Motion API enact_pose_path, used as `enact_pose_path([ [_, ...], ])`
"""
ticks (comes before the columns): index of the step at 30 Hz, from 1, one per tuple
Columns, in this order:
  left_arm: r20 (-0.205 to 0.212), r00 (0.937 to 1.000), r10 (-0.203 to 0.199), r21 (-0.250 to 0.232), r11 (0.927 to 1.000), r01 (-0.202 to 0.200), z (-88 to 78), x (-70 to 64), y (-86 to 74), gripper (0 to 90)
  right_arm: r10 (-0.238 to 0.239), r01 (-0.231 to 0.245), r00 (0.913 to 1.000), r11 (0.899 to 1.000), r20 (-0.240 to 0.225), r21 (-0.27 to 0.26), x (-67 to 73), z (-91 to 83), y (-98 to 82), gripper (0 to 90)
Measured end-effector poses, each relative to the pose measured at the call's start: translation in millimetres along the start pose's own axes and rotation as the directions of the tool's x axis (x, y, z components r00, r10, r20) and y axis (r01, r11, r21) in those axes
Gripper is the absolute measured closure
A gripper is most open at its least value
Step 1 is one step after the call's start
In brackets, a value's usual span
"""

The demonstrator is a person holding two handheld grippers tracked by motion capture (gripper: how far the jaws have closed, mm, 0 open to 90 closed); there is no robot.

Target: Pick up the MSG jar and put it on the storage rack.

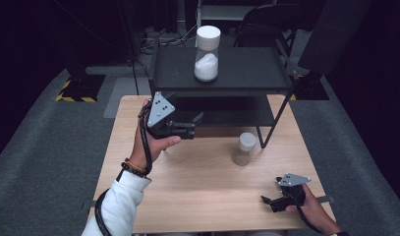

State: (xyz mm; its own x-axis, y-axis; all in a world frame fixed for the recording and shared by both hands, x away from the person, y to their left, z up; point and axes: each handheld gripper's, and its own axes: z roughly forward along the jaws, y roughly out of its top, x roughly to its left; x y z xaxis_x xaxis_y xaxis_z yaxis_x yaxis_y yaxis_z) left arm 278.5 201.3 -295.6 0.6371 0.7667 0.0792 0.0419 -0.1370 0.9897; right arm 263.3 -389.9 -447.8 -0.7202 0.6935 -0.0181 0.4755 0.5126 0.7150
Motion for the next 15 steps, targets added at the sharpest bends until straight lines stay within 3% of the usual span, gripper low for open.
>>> enact_pose_path([
  [9,-0.005,0.9999,-0.016,0.052,0.9985,0.016,-10.9,-3.5,-30.9,0.3,-0.005,0.005,1.0,1.0,-0.004,0.0,-0.3,-0.1,-0.1,0.0],
  [15,-0.016,0.9997,-0.021,0.108,0.9939,0.022,-18.8,-7.6,-53.1,0.4,-0.005,0.005,1.0,1.0,-0.005,0.0,-0.3,-0.1,-0.1,0.0],
])
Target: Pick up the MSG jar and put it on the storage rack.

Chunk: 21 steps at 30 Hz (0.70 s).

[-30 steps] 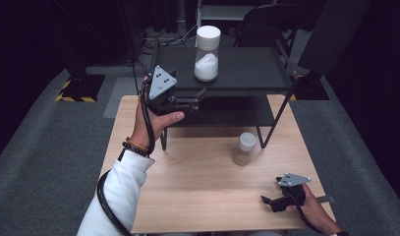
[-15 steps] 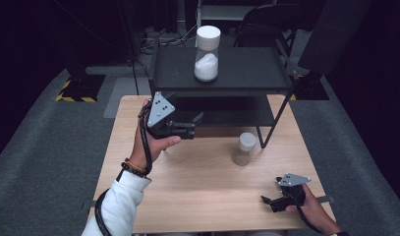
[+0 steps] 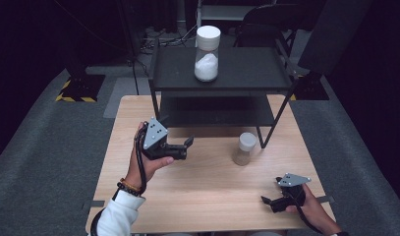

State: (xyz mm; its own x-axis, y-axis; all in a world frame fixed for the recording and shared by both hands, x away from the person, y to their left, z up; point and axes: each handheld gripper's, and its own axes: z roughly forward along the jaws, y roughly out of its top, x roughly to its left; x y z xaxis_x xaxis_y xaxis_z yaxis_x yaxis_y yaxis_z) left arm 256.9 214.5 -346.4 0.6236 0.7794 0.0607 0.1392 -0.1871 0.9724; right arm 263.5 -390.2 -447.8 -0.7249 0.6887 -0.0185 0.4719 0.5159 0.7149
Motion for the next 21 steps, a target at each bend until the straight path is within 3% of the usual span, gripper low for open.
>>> enact_pose_path([
  [13,-0.005,0.9968,-0.08,0.071,0.9943,0.08,-8.7,-0.2,-47.4,0.7,0.0,0.0,1.0,1.0,0.0,0.0,0.1,0.0,0.0,0.0],
  [21,-0.02,0.9954,-0.094,0.137,0.986,0.095,-10.8,-2.4,-70.6,0.7,0.0,0.0,1.0,1.0,0.0,0.0,0.1,0.0,-0.1,0.0],
])
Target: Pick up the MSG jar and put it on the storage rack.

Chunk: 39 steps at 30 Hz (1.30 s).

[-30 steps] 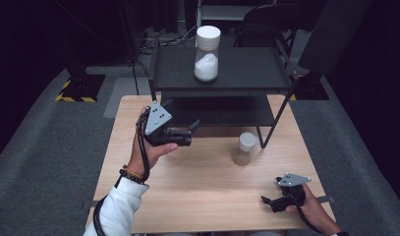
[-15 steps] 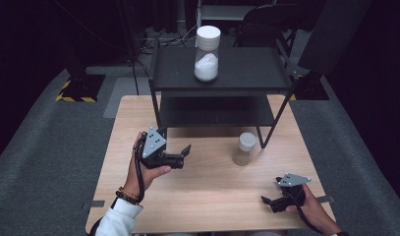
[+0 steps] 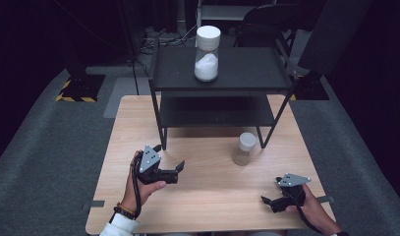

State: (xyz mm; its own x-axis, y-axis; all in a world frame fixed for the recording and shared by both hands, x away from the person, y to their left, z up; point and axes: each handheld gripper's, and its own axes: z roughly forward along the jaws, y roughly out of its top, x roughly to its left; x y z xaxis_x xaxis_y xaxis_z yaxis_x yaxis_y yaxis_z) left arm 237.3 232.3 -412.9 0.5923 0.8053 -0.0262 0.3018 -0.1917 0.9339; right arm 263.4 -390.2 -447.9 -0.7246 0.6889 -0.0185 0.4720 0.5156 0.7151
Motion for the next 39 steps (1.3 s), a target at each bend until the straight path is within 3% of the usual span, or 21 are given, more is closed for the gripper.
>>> enact_pose_path([
  [7,-0.026,0.9996,0.014,0.069,0.9976,-0.012,6.6,-3.4,-18.7,1.0,0.0,0.0,1.0,1.0,0.0,0.0,0.0,0.0,0.0,0.0],
  [19,0.006,0.9998,-0.019,0.158,0.9872,0.017,18.0,3.7,-30.8,1.0,0.0,0.0,1.0,1.0,0.0,0.0,0.0,0.0,0.0,0.0],
  [27,0.008,1.0,-0.002,0.228,0.9736,0.0,27.6,3.8,-32.8,1.4,0.0,0.0,1.0,1.0,0.0,0.0,0.0,0.0,0.0,0.0],
  [31,-0.009,0.9996,0.025,0.272,0.9619,-0.022,32.9,0.7,-32.1,1.6,0.0,0.0,1.0,1.0,0.0,0.0,0.0,0.0,0.0,0.0],
  [37,-0.012,0.9998,0.016,0.295,0.9555,-0.012,37.6,0.1,-34.2,2.5,0.0,0.0,1.0,1.0,0.0,0.0,0.0,0.0,0.0,0.0],
  [39,-0.012,0.9998,0.017,0.311,0.9502,-0.012,39.3,0.0,-32.6,2.6,0.0,0.0,1.0,1.0,0.0,0.0,0.0,0.0,0.0,0.0],
])
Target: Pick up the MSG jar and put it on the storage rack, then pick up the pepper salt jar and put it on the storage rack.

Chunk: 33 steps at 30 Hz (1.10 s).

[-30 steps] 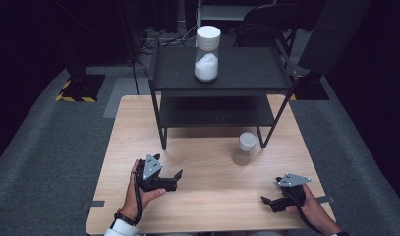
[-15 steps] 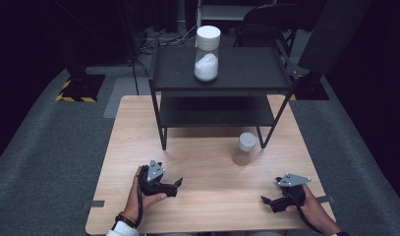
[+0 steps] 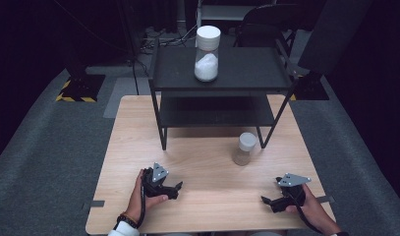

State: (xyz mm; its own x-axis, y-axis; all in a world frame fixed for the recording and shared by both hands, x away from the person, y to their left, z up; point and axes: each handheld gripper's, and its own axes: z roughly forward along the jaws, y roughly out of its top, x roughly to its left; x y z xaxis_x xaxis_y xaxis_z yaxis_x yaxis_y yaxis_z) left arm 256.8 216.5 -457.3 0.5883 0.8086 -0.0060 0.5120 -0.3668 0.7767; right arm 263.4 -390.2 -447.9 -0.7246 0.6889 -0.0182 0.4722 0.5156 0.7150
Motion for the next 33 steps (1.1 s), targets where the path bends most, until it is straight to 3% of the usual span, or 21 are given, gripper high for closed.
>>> enact_pose_path([
  [4,-0.017,0.9999,-0.003,0.029,0.9996,0.003,2.3,-2.5,4.9,2.6,0.0,0.0,1.0,1.0,0.0,0.0,0.0,0.0,0.0,0.0],
  [10,-0.027,0.999,0.035,0.107,0.9937,-0.032,9.5,-9.1,17.9,2.6,0.0,0.0,1.0,1.0,0.0,0.0,-0.1,0.0,0.0,0.0],
  [17,-0.008,1.0,0.005,0.119,0.9929,-0.004,11.2,-4.5,20.1,2.4,0.0,0.0,1.0,1.0,0.0,0.0,-0.1,0.0,0.0,0.0],
  [33,-0.008,1.0,0.004,0.117,0.9931,-0.003,11.3,-4.9,19.8,2.2,0.0,0.0,1.0,1.0,0.0,0.0,-0.1,0.0,0.0,0.0],
])
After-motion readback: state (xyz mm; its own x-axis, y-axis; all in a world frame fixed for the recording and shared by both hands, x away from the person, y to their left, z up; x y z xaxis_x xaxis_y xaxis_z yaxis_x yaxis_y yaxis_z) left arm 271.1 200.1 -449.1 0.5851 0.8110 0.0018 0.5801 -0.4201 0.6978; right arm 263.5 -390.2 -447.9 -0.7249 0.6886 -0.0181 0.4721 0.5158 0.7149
